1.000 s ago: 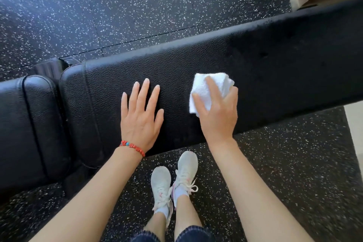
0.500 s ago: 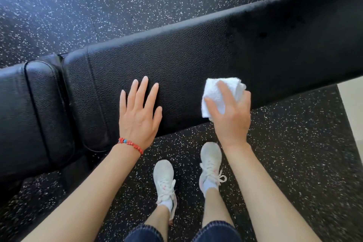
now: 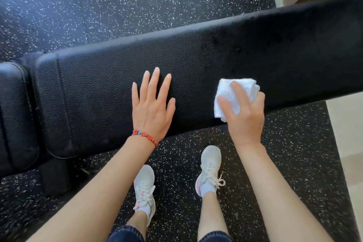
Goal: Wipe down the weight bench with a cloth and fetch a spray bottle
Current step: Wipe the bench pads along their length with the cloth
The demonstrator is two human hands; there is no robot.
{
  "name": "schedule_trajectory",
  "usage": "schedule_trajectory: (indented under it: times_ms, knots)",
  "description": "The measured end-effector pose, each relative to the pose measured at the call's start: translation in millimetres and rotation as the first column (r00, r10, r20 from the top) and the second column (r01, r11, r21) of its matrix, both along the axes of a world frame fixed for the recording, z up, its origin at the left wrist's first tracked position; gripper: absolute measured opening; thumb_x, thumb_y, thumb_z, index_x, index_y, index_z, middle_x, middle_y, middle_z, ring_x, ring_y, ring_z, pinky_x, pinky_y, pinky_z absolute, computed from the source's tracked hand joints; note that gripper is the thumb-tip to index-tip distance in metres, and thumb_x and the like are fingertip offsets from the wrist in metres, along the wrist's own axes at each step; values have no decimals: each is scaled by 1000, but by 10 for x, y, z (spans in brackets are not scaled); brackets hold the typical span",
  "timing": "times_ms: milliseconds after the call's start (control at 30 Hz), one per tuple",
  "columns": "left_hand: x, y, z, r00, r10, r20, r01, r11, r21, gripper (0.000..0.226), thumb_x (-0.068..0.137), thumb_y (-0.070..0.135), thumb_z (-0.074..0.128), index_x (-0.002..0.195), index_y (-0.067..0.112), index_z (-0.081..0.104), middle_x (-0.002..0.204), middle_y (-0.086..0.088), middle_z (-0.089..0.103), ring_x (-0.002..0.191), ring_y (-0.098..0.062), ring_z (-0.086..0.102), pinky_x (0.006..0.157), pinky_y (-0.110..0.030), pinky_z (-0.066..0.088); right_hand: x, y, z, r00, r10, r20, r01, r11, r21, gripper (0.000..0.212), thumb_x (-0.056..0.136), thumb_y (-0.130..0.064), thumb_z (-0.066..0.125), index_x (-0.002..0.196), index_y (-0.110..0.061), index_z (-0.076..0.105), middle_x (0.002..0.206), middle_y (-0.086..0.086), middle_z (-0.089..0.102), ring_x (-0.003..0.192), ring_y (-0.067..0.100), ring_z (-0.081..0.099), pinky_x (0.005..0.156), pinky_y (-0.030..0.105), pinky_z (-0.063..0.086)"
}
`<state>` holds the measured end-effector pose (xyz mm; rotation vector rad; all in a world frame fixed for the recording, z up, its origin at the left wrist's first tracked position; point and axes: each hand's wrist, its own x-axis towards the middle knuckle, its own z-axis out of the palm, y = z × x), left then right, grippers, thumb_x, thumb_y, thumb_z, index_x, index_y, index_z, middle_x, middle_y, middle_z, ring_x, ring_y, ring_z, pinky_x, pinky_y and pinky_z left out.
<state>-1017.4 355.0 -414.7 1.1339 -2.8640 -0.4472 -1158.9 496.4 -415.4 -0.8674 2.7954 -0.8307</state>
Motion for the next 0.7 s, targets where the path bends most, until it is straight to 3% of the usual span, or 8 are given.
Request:
schedule_trajectory:
  times_ms: [200,333,467,600,700]
  knots:
    - [-13,10,-41,999,44,23,-44,999,-5,52,91,32,35,138,9,43,148,-17,34,137,-37,27,111,-55,16,-24,-93,25,1000,26,7,-26,1000,-7,43,73,-25,76,112,-12,64,92,24,49,77,36,53,64,27,38]
    - [-167,91,-31,993,118,-13,-119,993,-13,52,90,31,37,136,8,44,146,-19,36,136,-39,29,109,-56,15,-346,-544,41,998,62,8,-62,998,6,41,78,-32,71,116,-17,61,102,23,48,92,37,50,68,27,34]
    - [-457,114,-48,993,104,-64,-106,994,-27,52,90,31,38,137,8,44,146,-18,36,136,-38,29,110,-56,16,-643,-1034,-6,994,110,-10,-110,994,13,43,83,-38,63,121,-19,57,110,20,46,99,33,46,73,32,40]
    - [-658,107,-85,989,139,-60,-139,990,-7,52,91,32,37,138,9,42,147,-17,34,137,-37,27,111,-55,14,-544,-776,-27,985,164,-49,-164,986,2,41,83,-36,64,118,-16,59,108,26,50,95,37,51,72,37,47]
    - [-668,104,-115,990,140,-35,-142,989,-43,52,92,32,37,138,9,42,147,-17,35,136,-37,28,110,-55,15,-406,-436,-21,975,210,-70,-209,978,24,40,81,-34,69,113,-12,63,95,26,53,81,37,54,63,39,51]
